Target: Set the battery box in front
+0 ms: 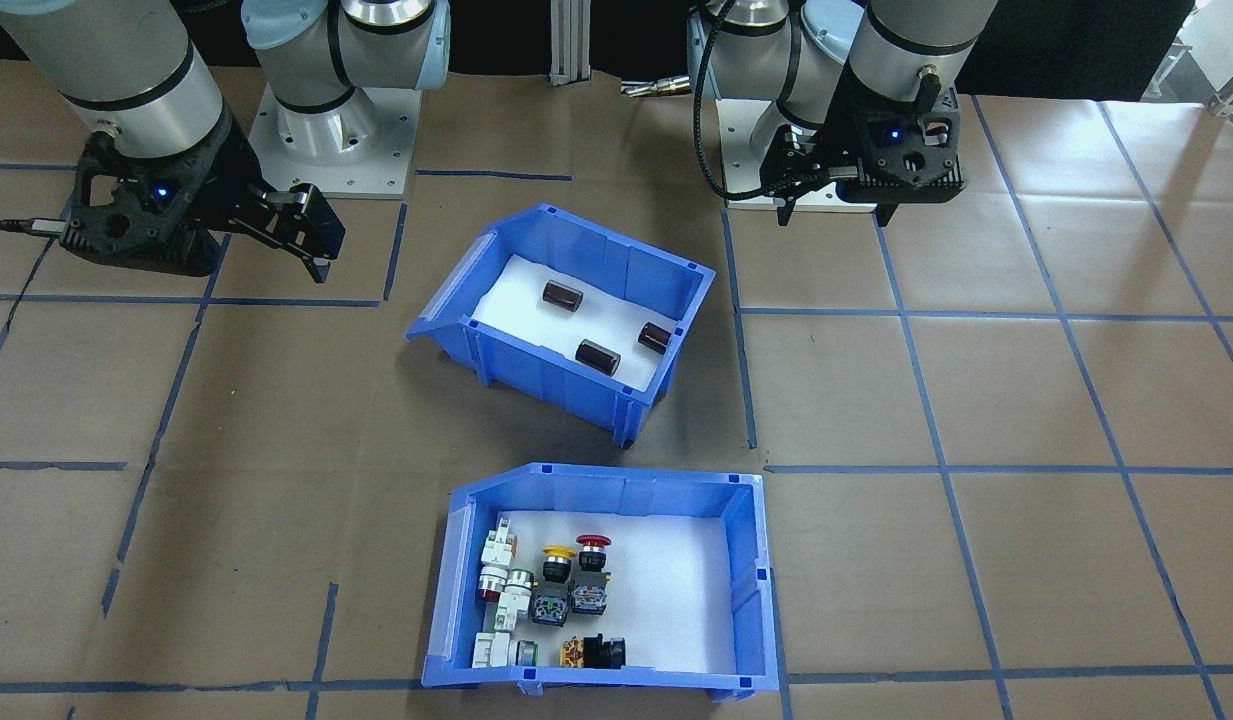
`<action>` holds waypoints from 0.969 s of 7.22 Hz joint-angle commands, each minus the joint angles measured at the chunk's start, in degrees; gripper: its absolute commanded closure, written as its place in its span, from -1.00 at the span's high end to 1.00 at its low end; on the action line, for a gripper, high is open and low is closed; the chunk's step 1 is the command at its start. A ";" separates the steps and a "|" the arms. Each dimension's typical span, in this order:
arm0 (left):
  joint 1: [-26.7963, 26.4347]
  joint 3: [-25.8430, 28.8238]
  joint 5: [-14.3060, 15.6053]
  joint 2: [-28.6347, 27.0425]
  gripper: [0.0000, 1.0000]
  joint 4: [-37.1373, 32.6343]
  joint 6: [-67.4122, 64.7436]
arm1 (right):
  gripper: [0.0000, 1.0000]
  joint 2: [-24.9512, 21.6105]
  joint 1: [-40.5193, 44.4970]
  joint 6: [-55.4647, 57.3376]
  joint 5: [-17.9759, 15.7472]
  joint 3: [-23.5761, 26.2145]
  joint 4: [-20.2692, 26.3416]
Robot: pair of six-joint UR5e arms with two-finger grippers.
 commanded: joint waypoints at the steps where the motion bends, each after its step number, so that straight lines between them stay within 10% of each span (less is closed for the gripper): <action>1: 0.00 -0.09 0.04 0.47 1.00 -0.17 -0.09 | 1.00 0.00 0.00 -0.05 -0.05 0.00 0.00; 7: -0.09 0.00 0.12 -0.66 1.00 -0.08 0.35 | 1.00 0.00 0.00 -0.05 -0.05 0.00 0.00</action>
